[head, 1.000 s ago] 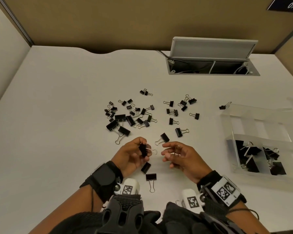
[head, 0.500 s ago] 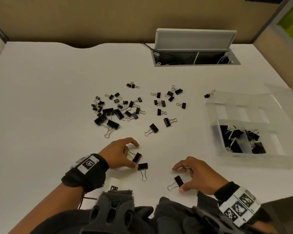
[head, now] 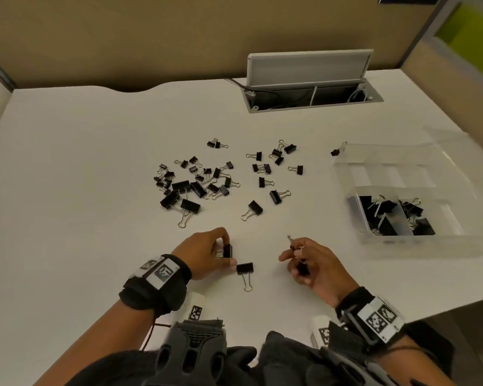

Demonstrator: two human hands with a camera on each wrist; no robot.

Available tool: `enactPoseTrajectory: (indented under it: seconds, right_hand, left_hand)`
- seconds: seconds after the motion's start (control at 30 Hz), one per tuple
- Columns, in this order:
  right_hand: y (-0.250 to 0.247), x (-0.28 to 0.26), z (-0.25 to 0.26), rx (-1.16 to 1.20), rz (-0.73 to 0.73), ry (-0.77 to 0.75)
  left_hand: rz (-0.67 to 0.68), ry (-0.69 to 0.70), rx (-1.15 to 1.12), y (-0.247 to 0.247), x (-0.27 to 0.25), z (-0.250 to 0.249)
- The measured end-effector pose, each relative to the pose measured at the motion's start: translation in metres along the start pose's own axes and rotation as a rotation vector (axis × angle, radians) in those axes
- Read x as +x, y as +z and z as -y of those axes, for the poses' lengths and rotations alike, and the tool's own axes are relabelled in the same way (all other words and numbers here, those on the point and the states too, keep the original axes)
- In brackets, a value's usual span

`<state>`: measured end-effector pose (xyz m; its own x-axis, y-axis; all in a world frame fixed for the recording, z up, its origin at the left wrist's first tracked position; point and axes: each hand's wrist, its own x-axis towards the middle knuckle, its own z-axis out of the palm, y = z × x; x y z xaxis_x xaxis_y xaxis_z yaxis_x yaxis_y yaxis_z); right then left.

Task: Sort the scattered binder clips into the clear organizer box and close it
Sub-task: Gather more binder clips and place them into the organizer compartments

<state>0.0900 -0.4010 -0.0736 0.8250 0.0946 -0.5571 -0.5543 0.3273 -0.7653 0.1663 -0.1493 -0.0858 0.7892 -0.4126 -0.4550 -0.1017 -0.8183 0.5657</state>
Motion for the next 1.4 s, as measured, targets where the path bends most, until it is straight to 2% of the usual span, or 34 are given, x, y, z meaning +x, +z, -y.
enactPoseTrajectory:
  seconds: [0.03, 0.07, 0.1, 0.17, 0.23, 0.27, 0.33, 0.57, 0.7, 0.83, 1.0, 1.17, 1.4]
  right_hand:
    - [0.004, 0.002, -0.001, 0.167, 0.034, 0.046]
    - [0.010, 0.004, -0.003, 0.228, 0.056, 0.074]
    - [0.016, 0.006, -0.005, 0.188, 0.062, 0.078]
    - [0.031, 0.012, -0.010, -0.097, 0.029, 0.029]
    - [0.043, 0.018, -0.015, -0.536, -0.028, -0.058]
    - [0.048, 0.021, -0.017, -0.738, -0.053, -0.099]
    - [0.056, 0.024, -0.020, -0.974, -0.080, -0.134]
    - [0.075, 0.030, -0.026, -1.329, -0.058, -0.180]
    - [0.074, 0.033, -0.018, -1.365, -0.032, -0.184]
    - [0.067, 0.041, -0.007, -1.455, 0.004, -0.180]
    - [0.036, 0.046, 0.016, -1.519, 0.008, -0.141]
    - [-0.005, 0.042, 0.039, -1.650, 0.077, -0.107]
    - [-0.046, 0.047, 0.051, -1.747, 0.163, -0.197]
  left_hand:
    - [0.002, 0.007, -0.092, -0.003, -0.001, 0.006]
    - [0.005, 0.012, -0.222, -0.007, -0.004, 0.010]
    - [0.013, 0.000, -0.395, -0.011, -0.009, 0.014]
    - [0.025, -0.067, -0.792, -0.018, -0.019, 0.021]
    - [0.013, -0.125, -1.125, -0.022, -0.027, 0.028]
    - [0.009, -0.128, -1.251, -0.023, -0.031, 0.031]
    - [0.004, -0.117, -1.390, -0.026, -0.037, 0.032]
    - [-0.051, -0.126, -1.438, -0.023, -0.043, 0.023]
    - [-0.061, -0.117, -1.437, -0.020, -0.046, 0.020]
    - [-0.127, -0.179, -1.431, -0.019, -0.042, 0.012]
    - [-0.189, -0.219, -1.374, -0.017, -0.022, -0.017]
    - [-0.228, -0.191, -1.395, -0.012, 0.008, -0.062]
    - [-0.249, -0.195, -1.361, 0.002, 0.044, -0.117]
